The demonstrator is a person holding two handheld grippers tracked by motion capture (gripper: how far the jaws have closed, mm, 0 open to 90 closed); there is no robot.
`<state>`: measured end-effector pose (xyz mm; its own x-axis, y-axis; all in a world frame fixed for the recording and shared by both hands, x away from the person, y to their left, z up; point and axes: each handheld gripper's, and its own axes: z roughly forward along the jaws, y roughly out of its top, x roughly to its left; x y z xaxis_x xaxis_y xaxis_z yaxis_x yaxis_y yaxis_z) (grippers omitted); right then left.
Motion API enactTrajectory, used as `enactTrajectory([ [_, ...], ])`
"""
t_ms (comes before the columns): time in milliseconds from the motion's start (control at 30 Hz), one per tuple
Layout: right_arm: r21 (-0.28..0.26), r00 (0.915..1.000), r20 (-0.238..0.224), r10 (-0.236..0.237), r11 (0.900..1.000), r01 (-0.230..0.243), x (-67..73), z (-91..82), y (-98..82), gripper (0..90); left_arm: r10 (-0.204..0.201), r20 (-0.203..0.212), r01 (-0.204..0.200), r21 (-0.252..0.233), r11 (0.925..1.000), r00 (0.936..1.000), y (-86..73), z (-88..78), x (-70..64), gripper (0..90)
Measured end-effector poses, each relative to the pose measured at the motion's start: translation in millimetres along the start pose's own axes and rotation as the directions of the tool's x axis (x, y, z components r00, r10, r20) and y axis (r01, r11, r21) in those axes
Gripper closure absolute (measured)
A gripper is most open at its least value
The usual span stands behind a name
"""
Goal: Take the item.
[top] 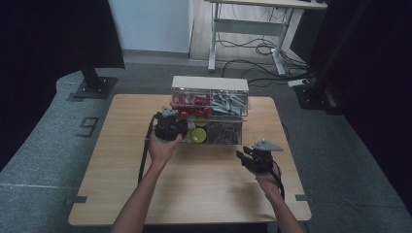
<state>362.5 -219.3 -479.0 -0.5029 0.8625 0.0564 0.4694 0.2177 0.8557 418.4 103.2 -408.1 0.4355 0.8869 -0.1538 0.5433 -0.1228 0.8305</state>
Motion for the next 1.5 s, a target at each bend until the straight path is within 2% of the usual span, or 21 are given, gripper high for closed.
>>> enactTrajectory([
  [300, 0.006, 0.9998, -0.011, 0.017, 1.0, -0.017, -1.5, 10.8, 7.2, 64.4, 0.003, 0.0, -0.003, -0.001, 1.0, 1.0, 1.1, -2.1, 0.0, 89.8],
  [600, 0.014, 0.9997, -0.021, 0.013, 1.0, -0.013, -2.2, 20.6, 16.2, 64.8, 0.0, 0.004, 0.0, -0.003, 1.0, 1.0, 0.9, -2.7, -0.1, 89.8],
  [1067, 0.019, 0.9996, -0.014, 0.026, 1.0, -0.026, -6.8, 34.4, 23.2, 64.8, -0.005, 0.01, 0.005, -0.007, 1.0, 0.9999, 0.3, -3.1, 0.2, 89.8],
  [1500, 0.015, 0.9989, -0.043, 0.021, 1.0, -0.021, -1.3, 46.9, 29.1, 64.7, -0.01, 0.01, 0.01, -0.006, 0.9999, 0.9999, 0.4, -2.1, -1.1, 89.7],
])
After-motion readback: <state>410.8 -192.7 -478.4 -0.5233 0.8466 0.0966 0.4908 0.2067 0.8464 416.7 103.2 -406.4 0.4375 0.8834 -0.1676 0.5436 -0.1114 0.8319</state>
